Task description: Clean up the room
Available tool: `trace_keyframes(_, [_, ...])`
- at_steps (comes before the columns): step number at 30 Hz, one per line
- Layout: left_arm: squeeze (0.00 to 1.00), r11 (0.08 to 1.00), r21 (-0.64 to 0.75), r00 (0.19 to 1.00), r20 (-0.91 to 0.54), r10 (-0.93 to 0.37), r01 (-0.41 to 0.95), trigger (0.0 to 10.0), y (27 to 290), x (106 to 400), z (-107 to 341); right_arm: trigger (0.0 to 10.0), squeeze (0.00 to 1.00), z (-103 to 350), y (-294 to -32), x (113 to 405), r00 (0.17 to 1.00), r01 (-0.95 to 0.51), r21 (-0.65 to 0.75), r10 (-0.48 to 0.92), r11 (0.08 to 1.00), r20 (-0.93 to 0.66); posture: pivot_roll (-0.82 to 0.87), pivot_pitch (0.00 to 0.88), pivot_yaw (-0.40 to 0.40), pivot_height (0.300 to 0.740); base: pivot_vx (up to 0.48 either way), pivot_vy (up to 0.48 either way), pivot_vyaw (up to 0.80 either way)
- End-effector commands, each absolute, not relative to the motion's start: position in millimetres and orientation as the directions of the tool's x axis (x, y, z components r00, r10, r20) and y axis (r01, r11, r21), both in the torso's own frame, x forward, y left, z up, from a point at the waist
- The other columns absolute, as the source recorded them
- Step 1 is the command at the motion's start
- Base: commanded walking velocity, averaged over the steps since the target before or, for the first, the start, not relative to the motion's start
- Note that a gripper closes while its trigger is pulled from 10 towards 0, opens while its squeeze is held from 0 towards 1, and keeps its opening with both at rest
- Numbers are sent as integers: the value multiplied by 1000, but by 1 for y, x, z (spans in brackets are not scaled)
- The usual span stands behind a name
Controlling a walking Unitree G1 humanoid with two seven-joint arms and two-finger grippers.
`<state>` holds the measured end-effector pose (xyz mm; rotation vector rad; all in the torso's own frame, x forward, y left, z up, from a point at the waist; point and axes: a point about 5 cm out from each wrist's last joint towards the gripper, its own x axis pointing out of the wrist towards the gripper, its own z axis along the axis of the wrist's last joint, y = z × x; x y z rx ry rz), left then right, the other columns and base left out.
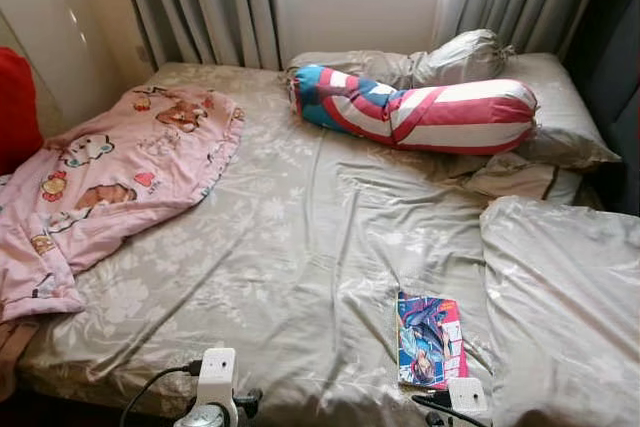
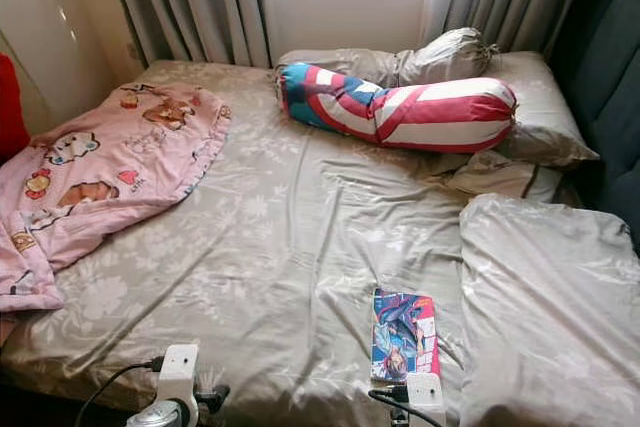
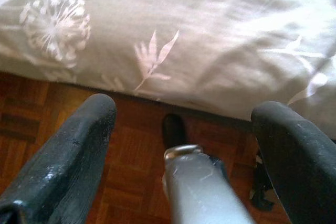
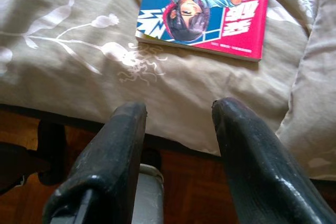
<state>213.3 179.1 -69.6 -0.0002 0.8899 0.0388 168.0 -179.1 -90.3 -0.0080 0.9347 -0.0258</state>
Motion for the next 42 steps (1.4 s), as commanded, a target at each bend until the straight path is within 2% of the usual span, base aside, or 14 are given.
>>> trace_keyframes(1, [0,999,32,613,-789,39,-23,10000,183,208,-72,10000,0,-92,-176,166,584,23,-15,-25,1000,-812,-48,0,-4,740,0,0,0])
trace_keyframes(10, [0,999,26,614,-788,36,-26,10000,183,209,-72,10000,0,-91,-169,169,594,20,-13,-22,1000,-804,-47,14,-2,740,0,288,0])
trace_keyframes(42, [0,999,35,613,-789,35,-12,10000,185,210,-71,10000,0,-87,-160,178,623,-37,-18,9,999,-782,-40,30,-6,740,0,433,0])
